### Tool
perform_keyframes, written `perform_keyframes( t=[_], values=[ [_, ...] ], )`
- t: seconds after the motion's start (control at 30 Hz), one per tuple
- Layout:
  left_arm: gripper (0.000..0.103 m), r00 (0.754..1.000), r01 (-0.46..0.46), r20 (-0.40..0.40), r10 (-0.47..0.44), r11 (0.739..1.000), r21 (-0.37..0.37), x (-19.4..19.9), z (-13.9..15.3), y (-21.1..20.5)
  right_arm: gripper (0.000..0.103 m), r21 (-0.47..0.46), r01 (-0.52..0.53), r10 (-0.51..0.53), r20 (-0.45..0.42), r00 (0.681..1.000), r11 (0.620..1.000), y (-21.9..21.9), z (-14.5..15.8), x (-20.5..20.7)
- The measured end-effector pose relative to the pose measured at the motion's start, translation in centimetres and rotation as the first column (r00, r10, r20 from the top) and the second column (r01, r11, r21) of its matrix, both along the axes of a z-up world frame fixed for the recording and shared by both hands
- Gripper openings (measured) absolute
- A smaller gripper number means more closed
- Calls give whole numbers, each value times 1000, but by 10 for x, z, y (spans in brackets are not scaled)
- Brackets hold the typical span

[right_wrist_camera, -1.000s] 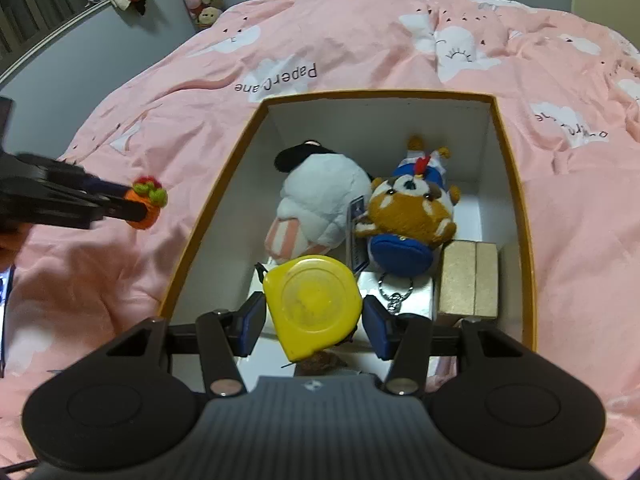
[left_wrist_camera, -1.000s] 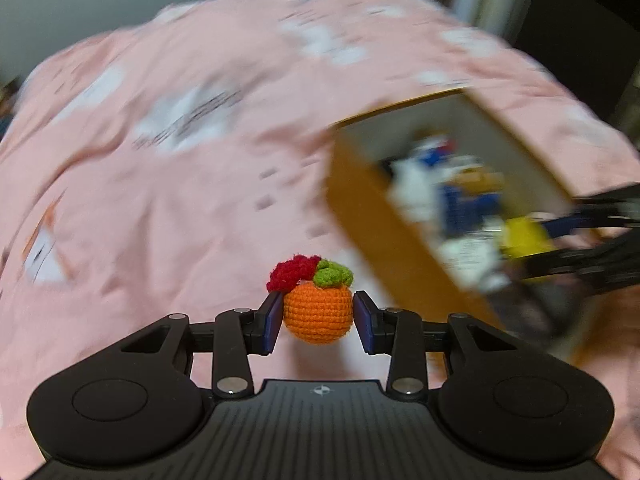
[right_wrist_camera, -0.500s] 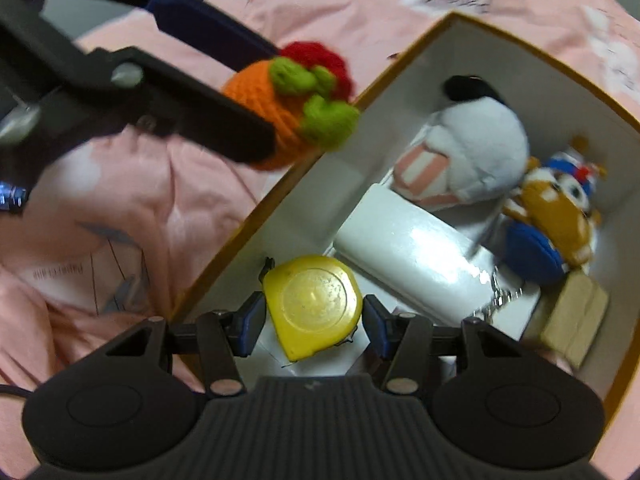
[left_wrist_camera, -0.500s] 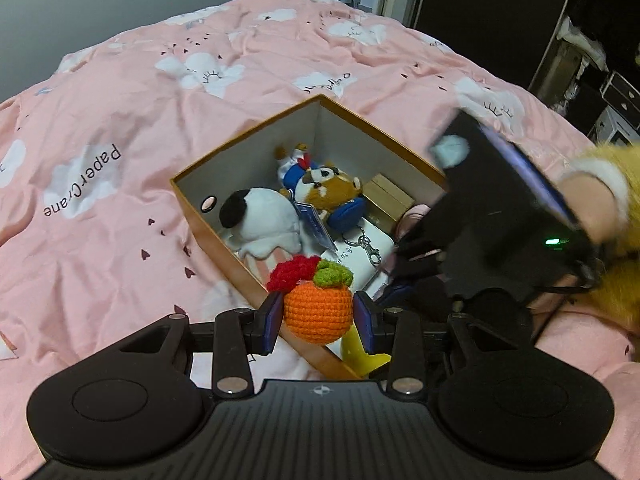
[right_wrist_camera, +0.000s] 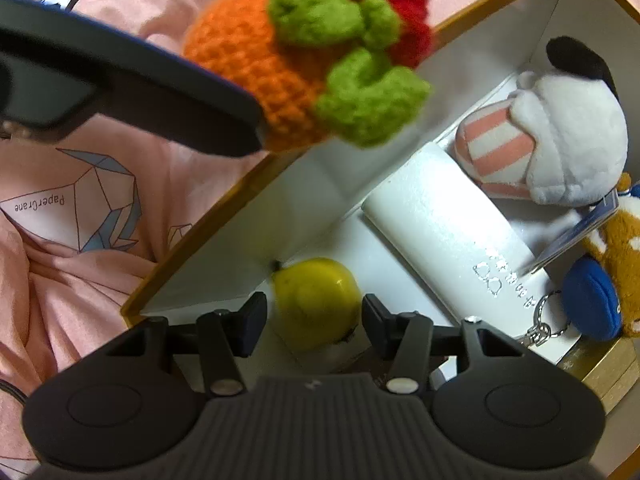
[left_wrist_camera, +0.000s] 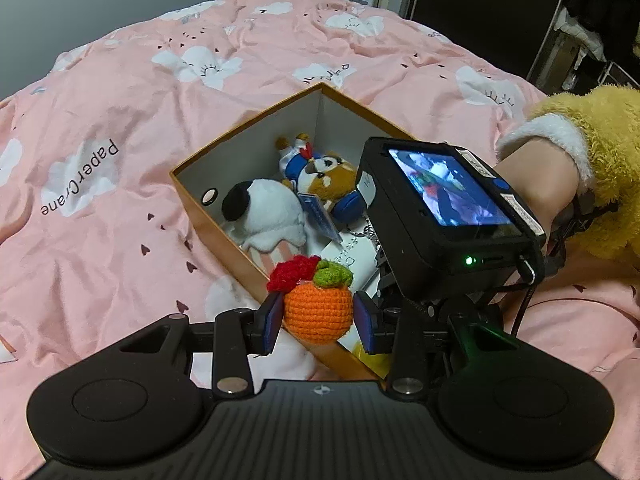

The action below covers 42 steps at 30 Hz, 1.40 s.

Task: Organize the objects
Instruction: 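Lower the tape measure into the box and open the right gripper while the left carries the fruit, then lower the orange crochet fruit into the box and open the left gripper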

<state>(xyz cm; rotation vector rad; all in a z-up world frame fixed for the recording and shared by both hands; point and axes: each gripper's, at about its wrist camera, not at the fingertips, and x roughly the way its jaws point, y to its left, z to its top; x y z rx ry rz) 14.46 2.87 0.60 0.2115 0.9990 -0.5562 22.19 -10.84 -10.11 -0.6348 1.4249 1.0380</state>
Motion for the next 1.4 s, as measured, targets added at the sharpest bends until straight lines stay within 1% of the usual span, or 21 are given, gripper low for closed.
perform_keyframes(
  t=[0.03,0.07,0.13,0.2,0.27,0.33,0.37,0.43,0.5,0.57,0.63,0.73,0.77,0.83,0.93,0.97,1.03,1.1,1.2,1.3,1.4],
  values=[
    [43,1000,5,1,-5,1000,1,0,0,-1,56,6,12,-12,-7,1000,1000,-2,1,1],
    [43,1000,10,3,-10,1000,4,0,0,-3,62,21,24,-23,-19,1000,1000,-5,4,2],
    [43,1000,19,8,-19,1000,8,-1,1,-5,63,55,43,-43,-8,999,998,-13,13,0],
    [43,999,31,17,-31,999,12,-1,2,-9,59,96,67,-72,43,997,993,-23,28,-3],
    [43,999,42,20,-42,999,10,-1,3,-13,58,153,115,-132,104,986,981,-39,48,-9],
    [43,998,58,17,-58,998,4,0,2,-19,58,215,183,-222,175,959,959,-61,66,-15],
    [43,997,70,17,-70,998,4,0,1,-23,58,246,224,-277,209,938,943,-72,73,-17],
    [43,994,103,19,-103,994,20,1,-3,-34,58,321,320,-410,270,871,892,-97,85,-23],
    [43,988,149,21,-151,987,68,1,-10,-48,58,388,417,-540,297,787,822,-114,87,-31],
    [43,978,209,-1,-211,969,130,3,-22,-62,58,456,507,-654,260,710,731,-123,85,-37],
    [43,967,254,-45,-250,954,160,8,-34,-70,59,501,576,-735,205,646,646,-134,76,-42],
    [43,951,302,-125,-281,932,200,17,-51,-78,59,526,645,-798,114,592,554,-143,65,-38],
    [43,948,312,-138,-287,925,219,18,-56,-81,59,529,656,-808,100,581,538,-143,61,-36],
    [43,938,341,-157,-309,903,262,21,-65,-88,59,534,664,-820,105,563,524,-141,57,-35],
    [43,920,388,-180,-348,869,307,21,-79,-96,60,541,673,-837,113,536,504,-148,65,-42],
    [43,914,403,-195,-357,856,322,23,-83,-99,60,546,679,-844,106,526,491,-150,62,-39],
    [43,899,433,-230,-372,833,344,26,-93,-105,60,555,685,-851,84,518,472,-155,60,-38],
    [43,892,447,-250,-377,818,362,29,-100,-109,60,563,682,-851,74,520,467,-157,61,-40],
    [43,881,463,-276,-385,823,330,35,-105,-113,60,572,673,-847,74,527,469,-157,61,-42],
    [43,878,464,-291,-380,825,322,37,-108,-116,60,570,674,-845,71,529,470,-158,59,-43],
    [43,868,478,-313,-385,820,315,36,-110,-118,60,570,678,-847,61,528,464,-160,57,-42]
  ],
)
